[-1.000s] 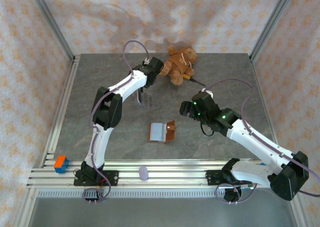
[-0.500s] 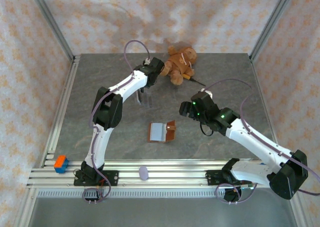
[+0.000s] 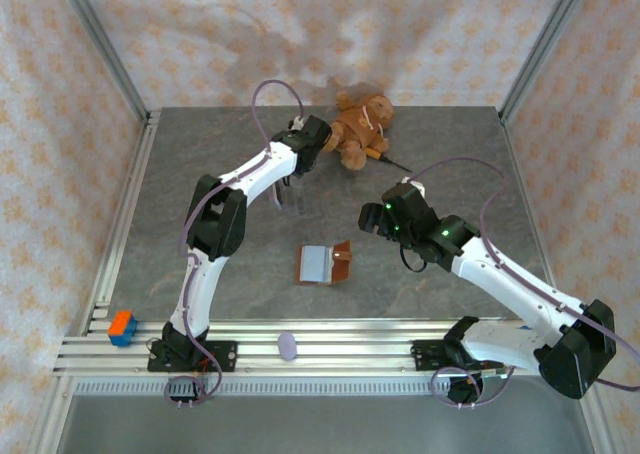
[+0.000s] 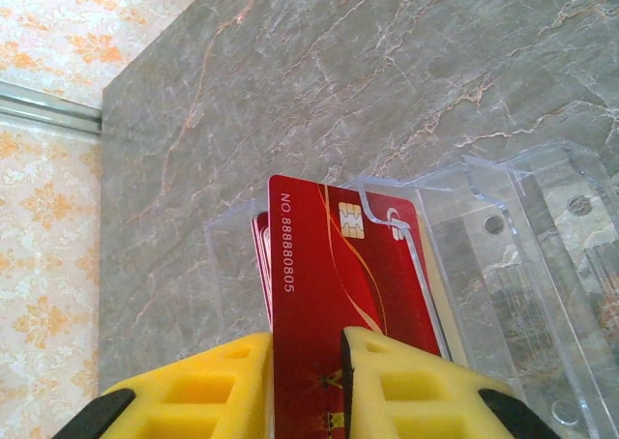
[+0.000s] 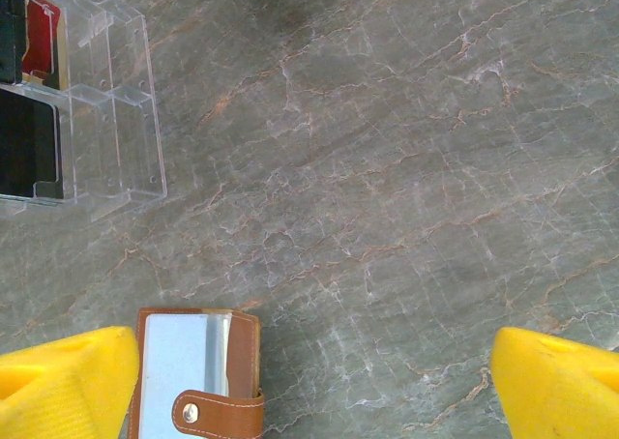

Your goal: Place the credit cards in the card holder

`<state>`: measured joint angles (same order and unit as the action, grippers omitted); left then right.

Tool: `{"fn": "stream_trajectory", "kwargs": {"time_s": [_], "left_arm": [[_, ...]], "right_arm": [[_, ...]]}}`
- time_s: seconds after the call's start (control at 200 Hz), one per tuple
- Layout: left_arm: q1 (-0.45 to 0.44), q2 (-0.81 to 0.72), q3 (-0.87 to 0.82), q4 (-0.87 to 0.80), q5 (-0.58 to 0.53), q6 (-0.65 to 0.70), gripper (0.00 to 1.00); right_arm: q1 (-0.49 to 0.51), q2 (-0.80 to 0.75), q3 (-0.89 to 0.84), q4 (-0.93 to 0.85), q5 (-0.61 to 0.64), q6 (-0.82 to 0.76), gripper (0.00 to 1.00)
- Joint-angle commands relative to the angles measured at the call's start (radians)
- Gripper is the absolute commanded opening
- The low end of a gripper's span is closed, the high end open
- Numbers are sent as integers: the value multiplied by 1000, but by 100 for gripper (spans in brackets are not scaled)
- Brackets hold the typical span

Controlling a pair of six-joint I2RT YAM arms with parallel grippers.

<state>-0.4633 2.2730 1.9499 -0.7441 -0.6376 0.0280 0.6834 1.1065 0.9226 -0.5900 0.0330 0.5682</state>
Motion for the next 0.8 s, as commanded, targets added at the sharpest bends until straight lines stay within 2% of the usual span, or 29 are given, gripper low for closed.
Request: {"fn": "stream_trajectory", "kwargs": {"time_s": [0.0,0.436,0.796], "left_arm": [[-3,-44,19,-1,-45,3,22],[-22,-61,26,-8,-49,13,13],[-29,-83,54,-51,40,-50,7]], "right_arm": [[-4,-2,0,-2,7,16,94],[-4,-5,-5,-4,4,22,94],[-4,-8,-10,-5,4,25,94]]}}
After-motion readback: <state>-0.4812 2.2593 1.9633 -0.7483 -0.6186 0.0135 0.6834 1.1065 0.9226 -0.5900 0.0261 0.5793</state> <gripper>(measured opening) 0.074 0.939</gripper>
